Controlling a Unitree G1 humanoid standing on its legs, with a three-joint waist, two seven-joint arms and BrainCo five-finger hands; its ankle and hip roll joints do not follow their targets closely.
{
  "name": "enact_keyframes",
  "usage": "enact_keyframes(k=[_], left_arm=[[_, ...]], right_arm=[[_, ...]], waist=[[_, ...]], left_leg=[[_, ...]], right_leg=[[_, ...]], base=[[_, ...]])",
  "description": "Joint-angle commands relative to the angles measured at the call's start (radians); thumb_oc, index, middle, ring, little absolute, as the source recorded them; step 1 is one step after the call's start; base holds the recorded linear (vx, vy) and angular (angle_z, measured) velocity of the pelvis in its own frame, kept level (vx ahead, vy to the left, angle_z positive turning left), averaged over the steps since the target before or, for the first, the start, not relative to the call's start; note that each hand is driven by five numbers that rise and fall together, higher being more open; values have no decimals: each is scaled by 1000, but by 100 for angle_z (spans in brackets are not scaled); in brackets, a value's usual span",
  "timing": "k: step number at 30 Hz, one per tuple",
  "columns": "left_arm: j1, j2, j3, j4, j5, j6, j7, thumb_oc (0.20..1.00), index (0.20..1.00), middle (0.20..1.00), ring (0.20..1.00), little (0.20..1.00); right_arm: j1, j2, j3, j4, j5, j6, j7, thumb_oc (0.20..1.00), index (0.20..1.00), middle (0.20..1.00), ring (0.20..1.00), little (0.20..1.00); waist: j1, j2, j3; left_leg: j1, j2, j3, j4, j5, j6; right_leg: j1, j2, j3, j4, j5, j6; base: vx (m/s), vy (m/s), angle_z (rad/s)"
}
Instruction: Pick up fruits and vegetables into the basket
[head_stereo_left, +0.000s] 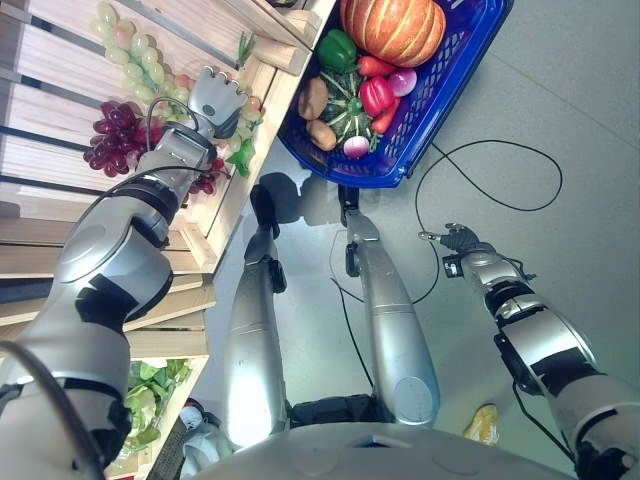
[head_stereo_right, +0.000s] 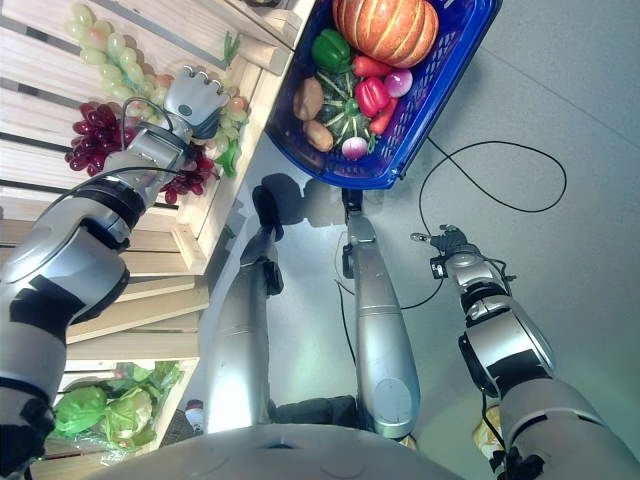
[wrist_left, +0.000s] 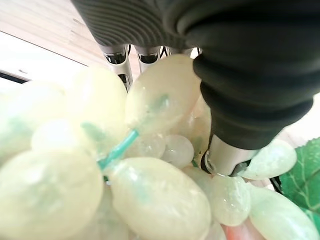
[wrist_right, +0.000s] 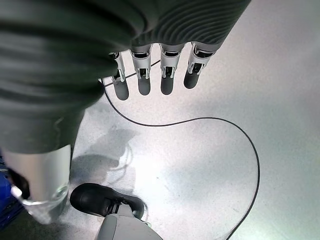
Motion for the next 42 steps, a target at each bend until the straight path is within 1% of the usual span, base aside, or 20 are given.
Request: enact_keyframes(k=[1, 2, 3, 4, 5, 7, 8, 9, 11, 13, 14, 15, 20, 24, 26, 29, 33, 37, 39, 42], left_arm=[[71, 7, 63, 77, -105, 30, -7, 200, 200, 200, 200, 200], [71, 8, 66, 75, -139, 31, -4, 200, 200, 200, 200, 200], [72, 9, 76, 71, -221, 25, 16, 200, 200, 200, 200, 200], [73, 9, 105, 64, -348, 5, 39, 200, 200, 200, 200, 200], [73, 12, 130, 58, -419, 1, 43, 200, 200, 200, 200, 200], [71, 17, 176, 50, -594, -60, 73, 200, 200, 200, 200, 200], [72, 19, 194, 45, -609, -66, 66, 200, 200, 200, 200, 200], [77, 27, 265, 24, -716, -118, 68, 200, 200, 200, 200, 200], [87, 35, 341, -17, -823, -178, 56, 200, 200, 200, 200, 200], [104, 39, 385, -57, -878, -207, 39, 200, 200, 200, 200, 200], [117, 41, 423, -90, -928, -245, 21, 200, 200, 200, 200, 200], [127, 39, 440, -123, -961, -260, 14, 200, 200, 200, 200, 200], [170, 27, 522, -237, -1104, -323, -35, 200, 200, 200, 200, 200], [218, 13, 574, -322, -1223, -374, -73, 200, 200, 200, 200, 200], [235, 6, 596, -355, -1294, -409, -107, 200, 200, 200, 200, 200], [279, -9, 640, -446, -1415, -459, -164, 200, 200, 200, 200, 200], [330, -44, 687, -528, -1512, -520, -234, 200, 200, 200, 200, 200], [394, -95, 740, -625, -1610, -565, -343, 200, 200, 200, 200, 200], [424, -128, 763, -676, -1685, -589, -417, 200, 200, 200, 200, 200], [445, -156, 779, -736, -1739, -601, -485, 200, 200, 200, 200, 200]], right_arm=[[60, -35, 25, -3, 36, -8, -17, 1000, 1000, 1000, 1000, 1000], [62, -35, 26, -3, 37, -12, -17, 1000, 1000, 1000, 1000, 1000], [61, -34, 27, -2, 41, -20, -19, 1000, 1000, 1000, 1000, 1000], [59, -32, 27, -2, 47, -30, -26, 1000, 1000, 1000, 1000, 1000], [58, -33, 26, -2, 54, -37, -29, 1000, 1000, 1000, 1000, 1000], [60, -36, 22, 1, 72, -67, -39, 1000, 1000, 1000, 1000, 1000], [61, -37, 19, 0, 77, -72, -38, 1000, 1000, 1000, 1000, 1000], [67, -39, 7, -12, 89, -105, -47, 1000, 1000, 1000, 1000, 1000], [73, -42, -8, -39, 111, -138, -61, 1000, 1000, 1000, 1000, 1000], [74, -41, -22, -66, 127, -162, -80, 1000, 1000, 1000, 1000, 1000], [73, -40, -32, -95, 147, -188, -102, 1000, 1000, 1000, 1000, 1000], [74, -38, -38, -118, 153, -200, -116, 1000, 1000, 1000, 1000, 1000], [77, -37, -60, -266, 170, -233, -188, 1000, 1000, 1000, 1000, 1000], [92, -36, -69, -382, 169, -246, -227, 1000, 1000, 1000, 1000, 1000], [93, -35, -74, -431, 162, -257, -245, 1000, 1000, 1000, 1000, 1000], [121, -44, -75, -568, 153, -269, -287, 1000, 1000, 1000, 1000, 1000], [145, -33, -72, -699, 89, -296, -332, 1000, 1000, 1000, 1000, 1000], [164, -13, -93, -846, 1, -302, -328, 1000, 1000, 1000, 1000, 1000], [169, 0, -100, -908, -45, -310, -309, 1000, 1000, 1000, 1000, 1000], [171, 11, -100, -968, -90, -321, -280, 1000, 1000, 1000, 1000, 1000]], waist=[[30, -15, -23], [30, -14, -23], [31, -14, -23], [35, -14, -23], [38, -13, -23], [42, -13, -23], [43, -13, -23], [48, -13, -23], [56, -13, -23], [62, -13, -23], [68, -13, -23], [70, -13, -23], [77, -8, -23], [80, -6, -23], [83, -4, -23], [84, -1, -23], [85, 1, -23], [88, 9, -23], [90, 14, -23], [92, 19, -23]], left_leg=[[-22, -16, -41, 67, -58, -27], [-20, -16, -42, 66, -58, -27], [-17, -15, -43, 64, -58, -27], [-6, -15, -42, 56, -55, -26], [-1, -15, -43, 53, -54, -26], [6, -15, -45, 51, -52, -27], [9, -15, -45, 49, -51, -27], [19, -16, -47, 47, -52, -28], [29, -17, -49, 44, -53, -30], [36, -18, -51, 42, -54, -31], [45, -20, -53, 36, -56, -31], [50, -21, -54, 33, -56, -32], [67, -25, -55, 23, -63, -31], [76, -28, -56, 18, -65, -31], [80, -29, -55, 17, -66, -31], [82, -32, -56, 18, -69, -31], [85, -36, -59, 15, -71, -30], [92, -42, -60, 11, -73, -27], [97, -45, -59, 9, -74, -25], [103, -47, -58, 4, -74, -23]], right_leg=[[14, 33, -5, 8, 1, 56], [15, 33, -4, 8, 1, 56], [19, 33, -3, 7, 0, 56], [30, 34, -4, 4, -1, 56], [35, 33, -4, 3, -2, 56], [43, 31, -6, 4, -4, 57], [47, 31, -7, 4, -5, 57], [58, 29, -11, 4, -7, 58], [68, 26, -17, 4, -10, 58], [75, 23, -23, 3, -12, 59], [84, 21, -28, 1, -14, 59], [89, 21, -30, 0, -15, 59], [102, 17, -41, 3, -23, 59], [110, 13, -47, 2, -27, 59], [115, 11, -51, 2, -29, 58], [119, 5, -59, 4, -35, 57], [123, 1, -62, 5, -39, 58], [128, -4, -64, 7, -44, 61], [133, -6, -64, 7, -49, 61], [138, -9, -65, 6, -52, 62]], base=[[0, 0, 0], [0, 0, 0], [0, 0, 0], [0, 0, 0], [0, 0, 0], [0, 0, 0], [7, -36, 1], [6, -43, 1], [2, -52, 1], [-5, -55, 3], [-7, -56, 4], [-5, -49, 5], [-4, -20, 10], [-2, 0, 1], [0, 0, 0], [0, 0, 0], [3, -2, 1], [17, 9, 5], [0, 0, 0], [0, 0, 0]])
